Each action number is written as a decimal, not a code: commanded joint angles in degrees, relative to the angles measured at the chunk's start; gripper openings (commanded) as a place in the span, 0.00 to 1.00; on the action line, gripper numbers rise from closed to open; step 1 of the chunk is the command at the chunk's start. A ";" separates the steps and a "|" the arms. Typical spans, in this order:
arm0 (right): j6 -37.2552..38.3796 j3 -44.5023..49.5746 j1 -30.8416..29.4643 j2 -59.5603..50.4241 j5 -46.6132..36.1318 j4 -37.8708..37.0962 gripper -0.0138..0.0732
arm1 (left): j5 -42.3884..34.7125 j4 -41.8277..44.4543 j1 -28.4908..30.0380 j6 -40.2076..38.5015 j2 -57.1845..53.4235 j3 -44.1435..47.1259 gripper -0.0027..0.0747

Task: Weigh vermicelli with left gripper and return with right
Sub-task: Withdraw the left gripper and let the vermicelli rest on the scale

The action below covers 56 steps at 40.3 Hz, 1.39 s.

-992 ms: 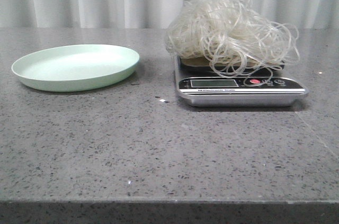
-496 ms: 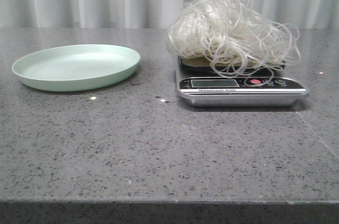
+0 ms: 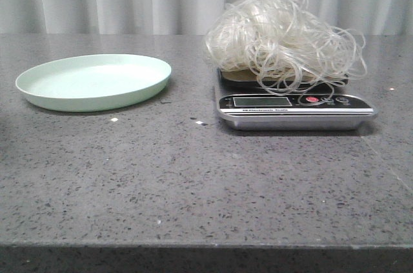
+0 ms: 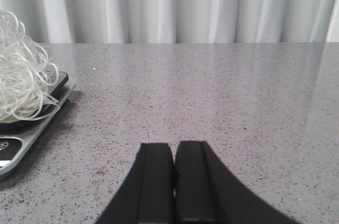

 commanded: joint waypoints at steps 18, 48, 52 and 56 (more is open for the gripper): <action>-0.41 -8.04 0.04 -0.47 -7.51 -0.23 0.33 | -13.32 5.02 0.12 -4.17 -18.12 18.48 0.22; -0.86 -61.11 15.19 44.78 5.42 -0.28 0.38 | -14.36 5.24 0.12 -4.17 -18.23 18.61 0.22; -1.96 -66.27 20.23 50.88 10.16 -0.28 0.54 | -14.36 5.24 0.12 -4.17 -18.23 18.61 0.22; -3.30 -69.71 23.99 56.80 14.12 -0.28 0.72 | -14.36 5.24 0.12 -4.17 -18.23 18.61 0.22</action>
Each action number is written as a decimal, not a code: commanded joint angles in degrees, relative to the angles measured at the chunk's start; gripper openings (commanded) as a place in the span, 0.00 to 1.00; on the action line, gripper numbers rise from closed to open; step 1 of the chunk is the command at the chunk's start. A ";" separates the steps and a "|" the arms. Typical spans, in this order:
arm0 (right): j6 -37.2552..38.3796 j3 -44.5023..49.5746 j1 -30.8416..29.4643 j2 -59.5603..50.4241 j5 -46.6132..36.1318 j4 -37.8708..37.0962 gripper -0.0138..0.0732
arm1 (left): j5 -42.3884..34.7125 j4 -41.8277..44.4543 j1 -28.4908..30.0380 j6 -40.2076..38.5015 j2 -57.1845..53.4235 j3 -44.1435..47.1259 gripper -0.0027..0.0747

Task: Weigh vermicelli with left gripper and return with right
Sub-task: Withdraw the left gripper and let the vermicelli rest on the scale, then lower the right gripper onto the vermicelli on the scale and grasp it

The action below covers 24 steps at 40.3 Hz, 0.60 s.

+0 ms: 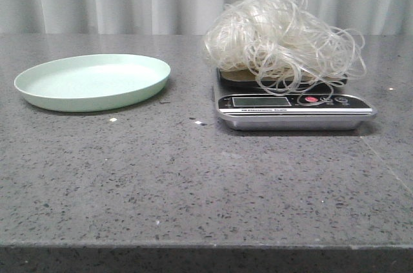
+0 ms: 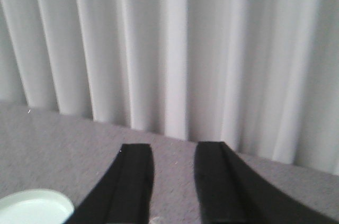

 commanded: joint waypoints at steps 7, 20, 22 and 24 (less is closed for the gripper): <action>-4.53 -7.43 7.04 13.04 5.37 -0.28 0.87 | -4.02 0.92 0.12 -0.58 0.02 -1.42 0.22; -8.05 -7.72 10.36 23.82 9.32 -0.70 0.86 | -3.91 0.92 0.12 -0.58 0.02 -1.42 0.22; -8.05 -7.72 10.36 25.11 10.26 -0.70 0.86 | -3.91 0.92 0.12 -0.58 0.02 -1.42 0.22; -8.05 -7.72 10.36 26.37 10.95 -0.70 0.86 | -3.91 0.92 0.12 -0.58 0.02 -1.42 0.22</action>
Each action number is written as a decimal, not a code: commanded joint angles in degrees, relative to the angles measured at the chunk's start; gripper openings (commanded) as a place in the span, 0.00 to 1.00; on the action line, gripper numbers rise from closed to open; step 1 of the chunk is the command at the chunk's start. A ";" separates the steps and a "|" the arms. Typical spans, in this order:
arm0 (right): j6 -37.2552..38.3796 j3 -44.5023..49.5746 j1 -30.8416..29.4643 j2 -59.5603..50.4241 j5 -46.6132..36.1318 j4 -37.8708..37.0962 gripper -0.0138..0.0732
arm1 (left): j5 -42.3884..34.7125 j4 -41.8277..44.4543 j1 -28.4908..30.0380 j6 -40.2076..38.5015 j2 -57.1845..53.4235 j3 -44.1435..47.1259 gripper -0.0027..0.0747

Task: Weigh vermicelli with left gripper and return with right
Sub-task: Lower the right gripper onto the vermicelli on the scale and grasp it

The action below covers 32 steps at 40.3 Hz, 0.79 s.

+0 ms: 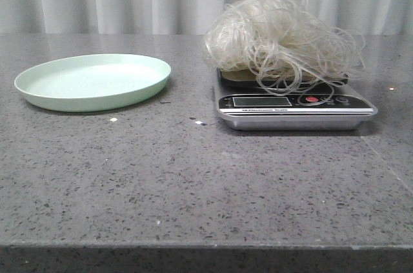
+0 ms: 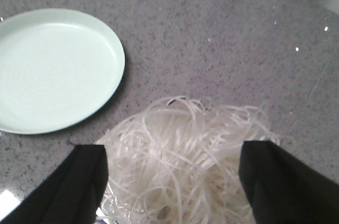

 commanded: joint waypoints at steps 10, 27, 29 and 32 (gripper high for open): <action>-1.10 -2.18 0.06 6.17 -1.11 -0.75 0.86 | -3.89 0.92 0.12 -0.53 0.02 -1.42 0.22; -1.10 -2.18 0.06 11.91 0.84 -0.75 0.72 | -3.89 0.92 0.12 -0.53 0.02 -1.42 0.22; -1.10 -2.18 0.06 11.91 0.84 -0.75 0.61 | -3.89 0.92 0.12 -0.53 0.02 -1.42 0.22; -1.10 -2.18 0.06 11.91 1.22 -0.75 0.41 | -3.89 0.92 0.12 -0.53 0.02 -1.42 0.22</action>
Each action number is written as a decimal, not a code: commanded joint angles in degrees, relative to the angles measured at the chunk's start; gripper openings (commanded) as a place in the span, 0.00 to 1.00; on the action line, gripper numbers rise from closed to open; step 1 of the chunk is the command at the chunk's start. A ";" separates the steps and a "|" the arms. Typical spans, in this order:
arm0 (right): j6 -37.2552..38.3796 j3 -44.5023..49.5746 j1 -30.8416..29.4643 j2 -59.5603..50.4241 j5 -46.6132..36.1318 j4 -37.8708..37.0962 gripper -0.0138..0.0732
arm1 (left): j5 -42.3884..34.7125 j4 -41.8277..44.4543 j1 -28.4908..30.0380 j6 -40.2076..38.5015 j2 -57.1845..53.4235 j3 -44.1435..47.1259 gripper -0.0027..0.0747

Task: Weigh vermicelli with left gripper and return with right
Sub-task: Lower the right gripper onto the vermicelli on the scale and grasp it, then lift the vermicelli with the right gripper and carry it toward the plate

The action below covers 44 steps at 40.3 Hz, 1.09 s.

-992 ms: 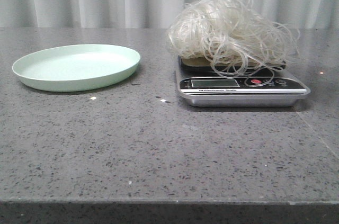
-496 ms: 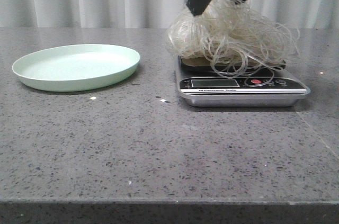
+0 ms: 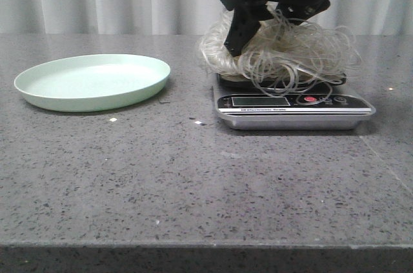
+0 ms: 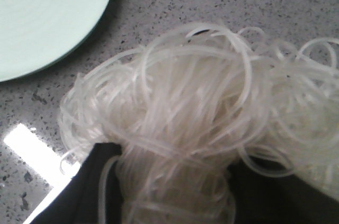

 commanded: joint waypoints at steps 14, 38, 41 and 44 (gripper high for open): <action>-0.56 -1.50 -0.14 -2.62 0.78 -0.75 0.33 | -3.89 0.92 0.12 -0.53 0.02 -1.42 0.22; -0.56 -4.12 -0.24 -16.88 -4.53 -1.22 0.33 | -4.19 0.92 0.12 -0.53 0.02 -1.42 0.22; -0.56 -7.44 0.18 -16.95 -3.89 -1.22 0.33 | -4.34 0.92 0.12 -0.53 0.02 -1.42 0.22; -0.56 -10.67 1.07 -16.89 -3.88 -1.17 0.33 | -4.34 0.92 0.12 -0.53 0.02 -1.42 0.22</action>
